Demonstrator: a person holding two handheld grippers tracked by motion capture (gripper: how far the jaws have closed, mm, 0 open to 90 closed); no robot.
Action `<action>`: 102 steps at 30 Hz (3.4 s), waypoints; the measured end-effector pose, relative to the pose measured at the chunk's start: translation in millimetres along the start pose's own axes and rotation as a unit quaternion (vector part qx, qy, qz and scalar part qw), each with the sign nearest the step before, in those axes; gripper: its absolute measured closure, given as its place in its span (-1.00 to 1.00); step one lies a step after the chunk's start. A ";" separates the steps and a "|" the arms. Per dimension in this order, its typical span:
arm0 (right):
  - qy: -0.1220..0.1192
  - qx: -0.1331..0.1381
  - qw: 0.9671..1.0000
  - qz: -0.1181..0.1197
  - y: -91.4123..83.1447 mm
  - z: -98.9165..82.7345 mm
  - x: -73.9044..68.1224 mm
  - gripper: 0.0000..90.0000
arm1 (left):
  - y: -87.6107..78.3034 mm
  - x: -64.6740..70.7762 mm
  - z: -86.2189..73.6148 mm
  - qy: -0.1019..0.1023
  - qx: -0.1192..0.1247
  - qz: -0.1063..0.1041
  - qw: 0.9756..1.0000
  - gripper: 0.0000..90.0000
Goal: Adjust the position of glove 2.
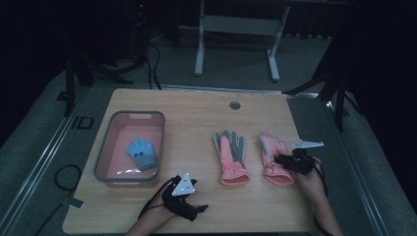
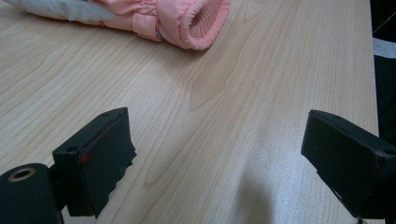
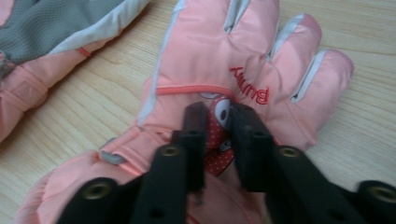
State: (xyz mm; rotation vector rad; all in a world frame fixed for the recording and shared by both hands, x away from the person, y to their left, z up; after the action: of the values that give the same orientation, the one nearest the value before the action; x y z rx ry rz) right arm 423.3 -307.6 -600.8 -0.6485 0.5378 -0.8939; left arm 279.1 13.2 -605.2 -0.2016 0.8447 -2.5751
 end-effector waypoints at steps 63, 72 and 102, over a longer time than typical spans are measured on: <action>0.028 0.022 0.998 -0.043 18.8 73.9 -156.6 0.97 | -0.4 -2.0 0.5 0.006 -0.005 0.008 1.000 -0.80; 0.032 0.018 0.999 -0.035 36.7 63.2 -155.4 0.88 | -1.0 -3.5 3.2 -0.014 0.005 0.009 1.000 -0.80; -0.071 0.076 0.994 0.023 -23.9 70.2 -117.8 -0.69 | -16.5 -13.4 52.6 -0.064 0.014 0.051 0.997 -0.80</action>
State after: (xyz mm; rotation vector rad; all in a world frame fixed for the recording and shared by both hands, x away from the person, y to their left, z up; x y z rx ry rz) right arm 396.1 -199.8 -517.1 -0.5548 0.3524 -0.8303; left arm 299.3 3.0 -553.1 -0.3046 0.7527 -2.4471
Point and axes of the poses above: each handheld gripper's, and its own axes: y roughly forward along the jaws, z roughly out of its top, x roughly to its right, the point moved 9 cm from there along y, roughly forward along the jaws, and after that the axes turned 3 degrees about y, right-handed, at the moved point
